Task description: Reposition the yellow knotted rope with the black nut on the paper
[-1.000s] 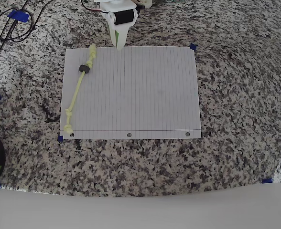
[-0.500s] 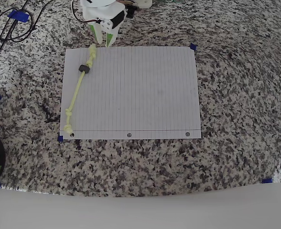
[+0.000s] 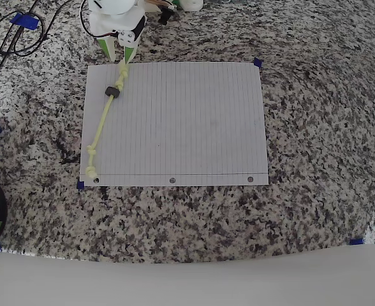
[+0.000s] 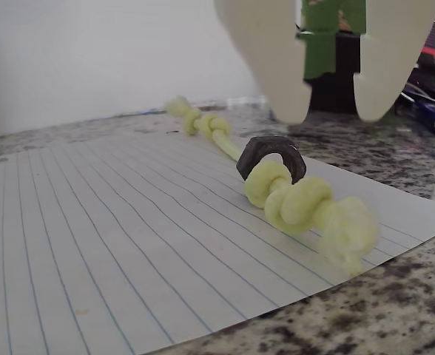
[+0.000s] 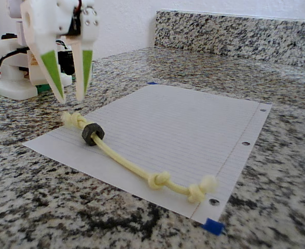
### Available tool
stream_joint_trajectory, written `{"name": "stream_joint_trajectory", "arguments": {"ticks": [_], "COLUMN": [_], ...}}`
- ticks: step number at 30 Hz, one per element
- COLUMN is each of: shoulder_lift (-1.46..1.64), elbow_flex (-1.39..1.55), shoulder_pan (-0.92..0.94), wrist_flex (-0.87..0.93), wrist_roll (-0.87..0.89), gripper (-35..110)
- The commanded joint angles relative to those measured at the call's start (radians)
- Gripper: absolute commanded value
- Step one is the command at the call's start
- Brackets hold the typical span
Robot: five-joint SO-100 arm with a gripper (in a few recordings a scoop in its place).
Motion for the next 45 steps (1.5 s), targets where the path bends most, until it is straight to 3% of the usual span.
{"name": "stream_joint_trajectory", "arguments": {"ticks": [1, 7, 45], "shoulder_lift": [-0.029, -0.083, -0.252], "elbow_flex": [-0.031, -0.031, -0.029], "shoulder_pan": [0.014, 0.015, -0.006], "wrist_flex": [-0.037, -0.127, -0.184], "wrist_roll": [0.048, 0.061, 0.032], "gripper": [35, 39, 35]}}
